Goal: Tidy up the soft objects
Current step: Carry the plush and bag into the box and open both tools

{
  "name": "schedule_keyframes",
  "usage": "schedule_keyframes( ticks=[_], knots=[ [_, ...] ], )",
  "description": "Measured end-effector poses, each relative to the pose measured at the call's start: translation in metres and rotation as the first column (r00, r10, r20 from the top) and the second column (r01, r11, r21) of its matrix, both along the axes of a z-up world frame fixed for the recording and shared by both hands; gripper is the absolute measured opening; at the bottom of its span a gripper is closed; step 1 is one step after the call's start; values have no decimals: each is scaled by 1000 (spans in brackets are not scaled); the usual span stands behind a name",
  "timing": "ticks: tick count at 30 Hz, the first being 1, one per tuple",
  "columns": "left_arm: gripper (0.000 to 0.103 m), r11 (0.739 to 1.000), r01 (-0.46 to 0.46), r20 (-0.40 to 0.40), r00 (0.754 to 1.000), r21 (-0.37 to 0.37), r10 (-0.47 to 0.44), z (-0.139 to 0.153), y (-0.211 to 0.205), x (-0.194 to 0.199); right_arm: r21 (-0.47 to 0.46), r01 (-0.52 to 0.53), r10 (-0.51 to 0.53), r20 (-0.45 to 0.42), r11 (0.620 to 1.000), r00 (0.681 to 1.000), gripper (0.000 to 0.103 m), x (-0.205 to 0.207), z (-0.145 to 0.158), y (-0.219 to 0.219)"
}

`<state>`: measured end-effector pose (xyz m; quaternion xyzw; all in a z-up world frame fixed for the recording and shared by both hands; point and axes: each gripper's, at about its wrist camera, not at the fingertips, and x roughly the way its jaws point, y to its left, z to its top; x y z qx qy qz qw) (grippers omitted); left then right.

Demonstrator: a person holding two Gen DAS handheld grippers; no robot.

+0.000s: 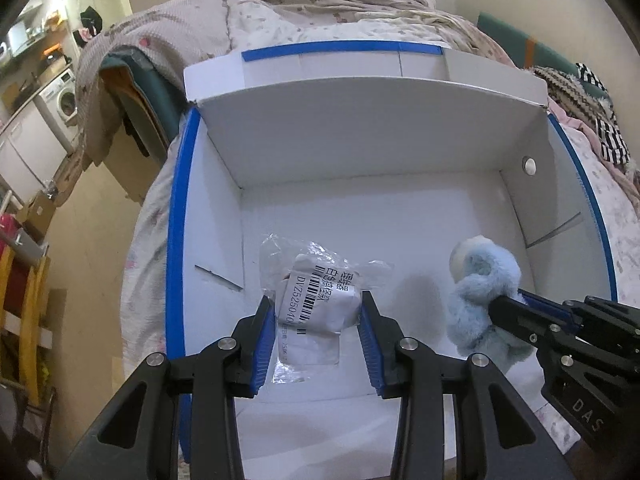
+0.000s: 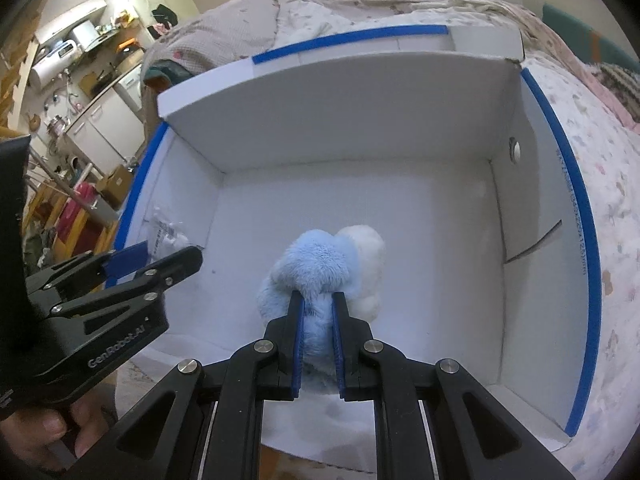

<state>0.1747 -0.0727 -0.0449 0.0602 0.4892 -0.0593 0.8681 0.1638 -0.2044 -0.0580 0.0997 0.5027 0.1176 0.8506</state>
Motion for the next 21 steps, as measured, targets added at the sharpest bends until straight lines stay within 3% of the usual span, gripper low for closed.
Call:
schedule_keyframes(
  ticks=[21],
  knots=[
    [41, 1000, -19, -62, 998, -4, 19, -19, 1, 11, 6, 49, -49, -37, 999, 998, 15, 9, -7, -8]
  ],
)
